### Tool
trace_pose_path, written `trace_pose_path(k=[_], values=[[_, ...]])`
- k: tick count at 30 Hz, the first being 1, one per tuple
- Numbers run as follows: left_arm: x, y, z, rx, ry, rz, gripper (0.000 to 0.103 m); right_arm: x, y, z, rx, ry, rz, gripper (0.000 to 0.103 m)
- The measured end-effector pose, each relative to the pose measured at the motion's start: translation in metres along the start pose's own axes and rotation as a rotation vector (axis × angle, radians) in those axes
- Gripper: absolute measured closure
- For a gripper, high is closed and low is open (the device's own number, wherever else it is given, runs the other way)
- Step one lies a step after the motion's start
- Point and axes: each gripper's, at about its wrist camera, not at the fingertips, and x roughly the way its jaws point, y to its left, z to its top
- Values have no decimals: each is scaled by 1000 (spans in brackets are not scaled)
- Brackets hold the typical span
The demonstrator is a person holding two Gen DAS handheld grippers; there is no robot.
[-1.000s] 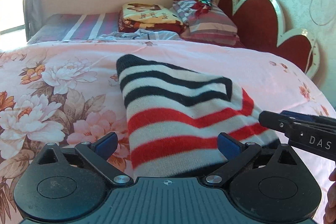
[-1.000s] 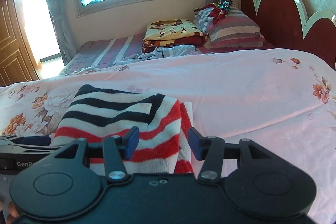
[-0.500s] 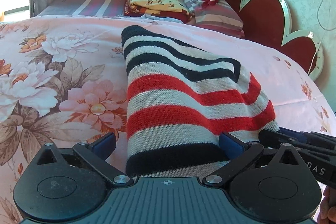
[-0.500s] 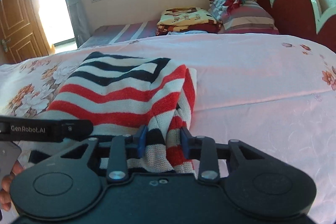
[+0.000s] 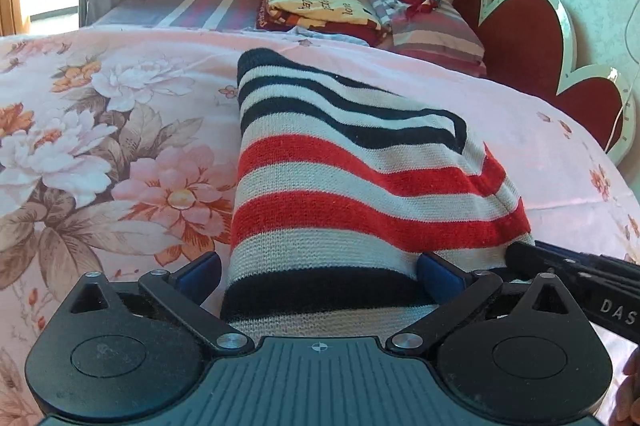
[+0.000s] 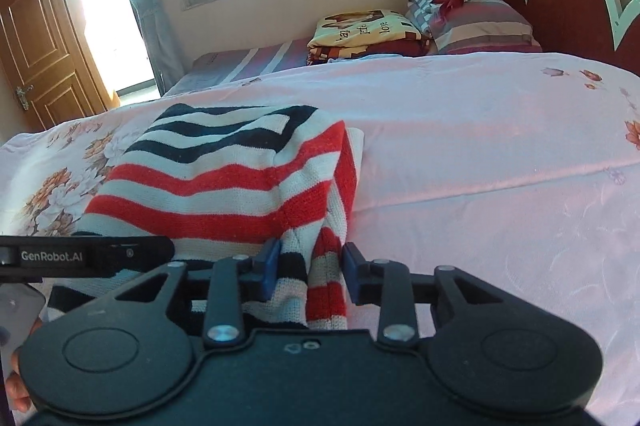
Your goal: Fold small clothes
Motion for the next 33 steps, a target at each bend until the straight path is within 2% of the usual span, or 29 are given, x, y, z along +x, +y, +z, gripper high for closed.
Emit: trace_pose_path(k=[4, 8, 11, 15, 17, 20, 22, 24, 33], values=[[-34, 2, -14, 28, -31, -6, 0, -38, 9, 7, -22, -53, 42, 73], [-46, 9, -38, 44, -15, 15, 0, -58, 25, -10, -78, -49, 70, 73], [-35, 12, -51, 33, 23, 11, 0, -49, 30, -30, -144, -5, 29, 76], [-34, 12, -55, 48, 18, 20, 0, -41, 28, -44, -178, 10, 3, 73], [-42, 13, -55, 30, 38, 22, 0, -45, 31, -43, -177, 32, 0, 73], [-47, 14, -64, 60, 38, 32, 0, -63, 31, -44, -151, 7, 17, 73], [-44, 18, -70, 38, 39, 24, 0, -59, 29, -55, -163, 54, 0, 73], [-45, 14, -71, 53, 33, 41, 0, -59, 28, -70, -196, 37, -9, 73], [-43, 12, -72, 50, 23, 61, 0, -63, 33, -73, -169, 36, -33, 73]])
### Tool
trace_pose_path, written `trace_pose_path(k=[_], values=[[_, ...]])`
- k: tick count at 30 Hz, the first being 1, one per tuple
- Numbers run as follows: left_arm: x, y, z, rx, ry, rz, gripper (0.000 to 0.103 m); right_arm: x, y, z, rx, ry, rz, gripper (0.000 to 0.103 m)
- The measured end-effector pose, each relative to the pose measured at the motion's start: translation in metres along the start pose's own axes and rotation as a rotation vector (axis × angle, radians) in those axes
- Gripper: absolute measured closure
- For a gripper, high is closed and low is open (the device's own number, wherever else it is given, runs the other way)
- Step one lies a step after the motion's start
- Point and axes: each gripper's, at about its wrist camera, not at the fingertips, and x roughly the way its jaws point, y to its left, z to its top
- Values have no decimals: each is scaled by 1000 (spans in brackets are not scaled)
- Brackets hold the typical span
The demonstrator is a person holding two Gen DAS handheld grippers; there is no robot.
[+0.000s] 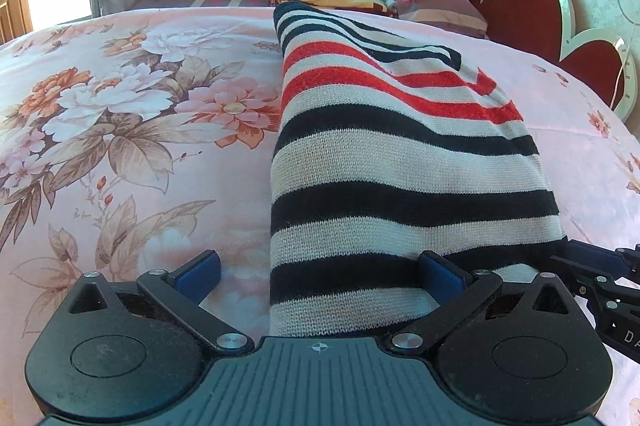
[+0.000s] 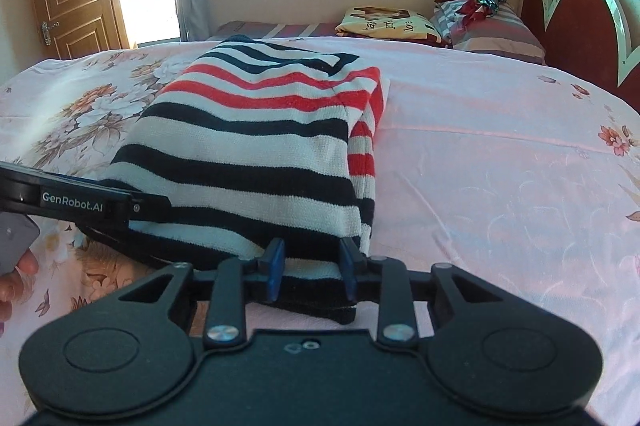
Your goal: Fold small clothes
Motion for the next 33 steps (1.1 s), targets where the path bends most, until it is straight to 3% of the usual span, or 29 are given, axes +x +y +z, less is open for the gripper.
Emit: trace_pose_path(k=[14, 17, 19, 22, 29, 33], values=[[-2, -7, 10, 16, 57, 40, 0, -6, -1, -2, 22, -5, 10, 70], [-12, -10, 18, 27, 56, 36, 0, -10, -3, 4, 15, 8, 35, 60], [-25, -9, 24, 30, 8, 18, 0, -16, -8, 11, 45, -9, 45, 44], [-30, -4, 40, 23, -26, -5, 0, -23, -19, 25, 90, -48, 46, 42], [3, 19, 75, -85, -20, -40, 0, 11, -29, 59, 148, -8, 30, 40], [24, 17, 88, -68, -4, -77, 0, 33, -30, 78, 189, 6, 32, 26]])
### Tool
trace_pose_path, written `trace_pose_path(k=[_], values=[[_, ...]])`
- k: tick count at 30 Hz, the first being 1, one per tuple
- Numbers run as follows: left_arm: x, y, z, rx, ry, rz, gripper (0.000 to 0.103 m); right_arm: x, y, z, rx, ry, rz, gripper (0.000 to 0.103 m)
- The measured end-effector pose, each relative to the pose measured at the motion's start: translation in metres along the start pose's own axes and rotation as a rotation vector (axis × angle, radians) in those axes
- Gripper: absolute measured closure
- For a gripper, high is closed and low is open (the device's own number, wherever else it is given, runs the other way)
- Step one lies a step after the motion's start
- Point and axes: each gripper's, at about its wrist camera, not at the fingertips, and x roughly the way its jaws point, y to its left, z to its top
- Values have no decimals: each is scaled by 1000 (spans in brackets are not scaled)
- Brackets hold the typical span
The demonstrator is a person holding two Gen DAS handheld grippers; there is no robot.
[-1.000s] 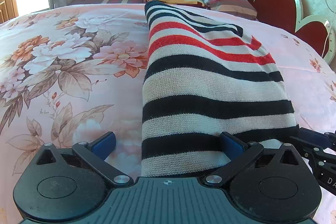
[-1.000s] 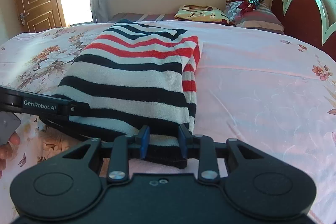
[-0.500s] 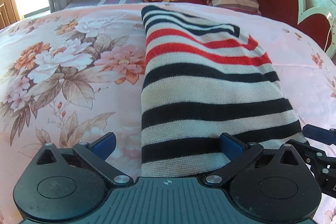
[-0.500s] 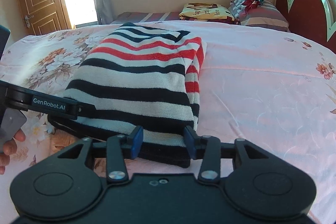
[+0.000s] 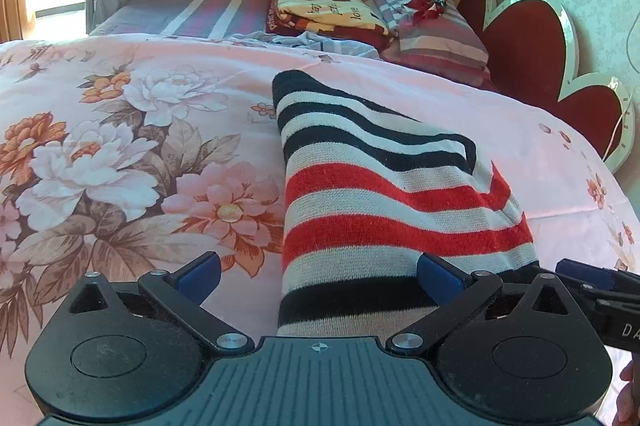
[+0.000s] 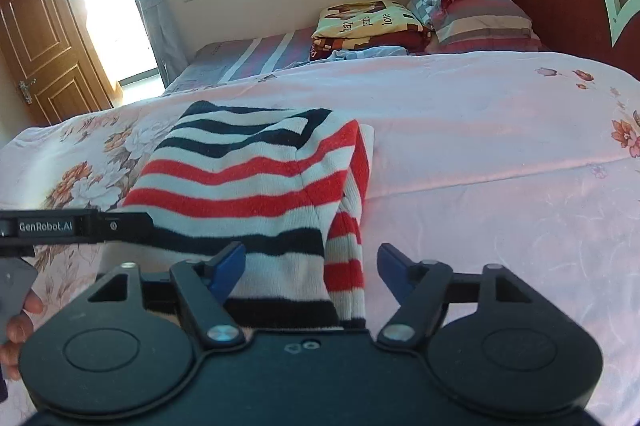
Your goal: Fold small clothes
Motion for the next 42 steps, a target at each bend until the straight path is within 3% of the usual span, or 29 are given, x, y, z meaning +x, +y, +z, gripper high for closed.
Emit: trace_pose_path(k=[5, 9, 12, 18, 20, 23, 28, 32, 37, 38, 40, 42], values=[[26, -9, 10, 36, 23, -28, 0, 20, 3, 21, 4, -19, -32, 25], [47, -4, 7, 0, 53, -73, 0, 51, -5, 21, 9, 49, -72, 22], [51, -2, 5, -7, 50, -95, 0, 61, -18, 11, 67, 60, -33, 15], [57, -7, 10, 2, 63, -113, 0, 66, -29, 13, 97, 81, 18, 12], [60, -10, 13, 7, 65, -118, 0, 67, -28, 15, 90, 83, 36, 17], [63, -13, 15, 15, 66, -125, 0, 68, -31, 18, 123, 89, 115, 42], [59, -10, 16, 21, 91, -153, 5, 66, -37, 19, 145, 100, 141, 42], [52, -1, 11, 30, 109, -192, 9, 65, -41, 18, 149, 152, 195, 37], [53, -7, 7, 3, 82, -166, 10, 68, -45, 17, 158, 153, 216, 35], [52, -8, 6, -7, 72, -163, 17, 67, -41, 16, 148, 149, 205, 36], [45, -9, 5, -13, 48, -158, 27, 64, -41, 16, 168, 141, 215, 52], [38, -7, 3, -8, 33, -162, 36, 57, -41, 16, 186, 122, 221, 61]])
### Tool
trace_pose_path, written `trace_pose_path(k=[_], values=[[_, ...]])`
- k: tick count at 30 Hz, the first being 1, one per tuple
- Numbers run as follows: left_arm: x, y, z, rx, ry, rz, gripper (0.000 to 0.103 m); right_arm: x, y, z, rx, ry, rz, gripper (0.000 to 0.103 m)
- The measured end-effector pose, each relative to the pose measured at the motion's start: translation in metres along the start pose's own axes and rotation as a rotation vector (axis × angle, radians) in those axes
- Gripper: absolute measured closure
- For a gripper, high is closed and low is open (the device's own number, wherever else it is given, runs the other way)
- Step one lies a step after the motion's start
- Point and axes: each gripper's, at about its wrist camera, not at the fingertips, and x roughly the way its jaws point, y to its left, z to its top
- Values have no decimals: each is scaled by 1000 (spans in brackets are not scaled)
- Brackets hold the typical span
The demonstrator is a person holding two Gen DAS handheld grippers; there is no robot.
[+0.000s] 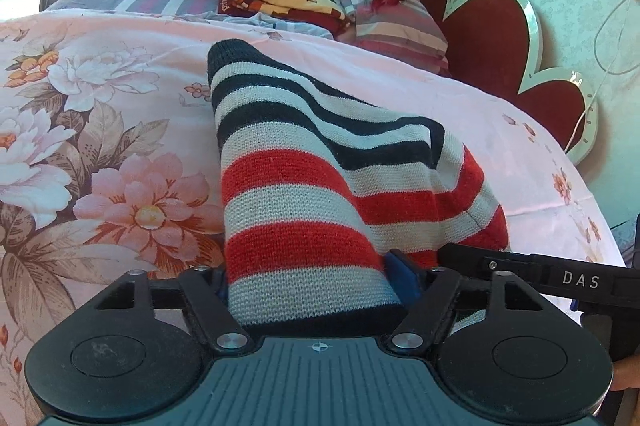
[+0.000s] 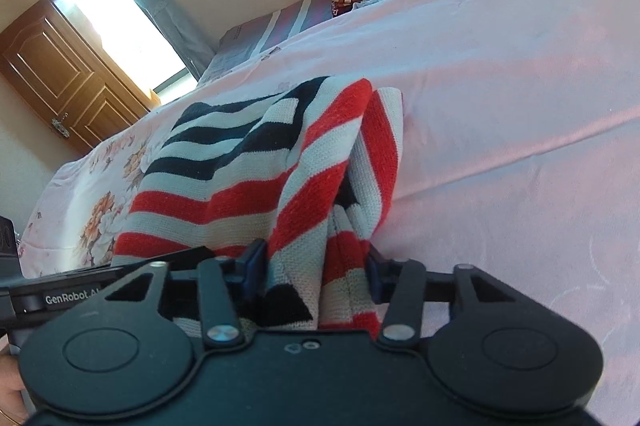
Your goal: Fold small clothes
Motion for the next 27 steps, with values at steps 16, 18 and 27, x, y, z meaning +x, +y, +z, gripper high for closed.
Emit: trace_pose_path(k=[16, 18, 27], values=[[-101, 43, -5, -62, -77, 71, 49, -36, 66, -4, 14, -80, 209, 67], [-120, 62, -7, -64, -87, 111, 49, -26, 85, -6, 9, -65, 248, 67], [-182, 172, 2, -87, -129, 216, 49, 29, 180, -19, 25, -18, 364, 67]])
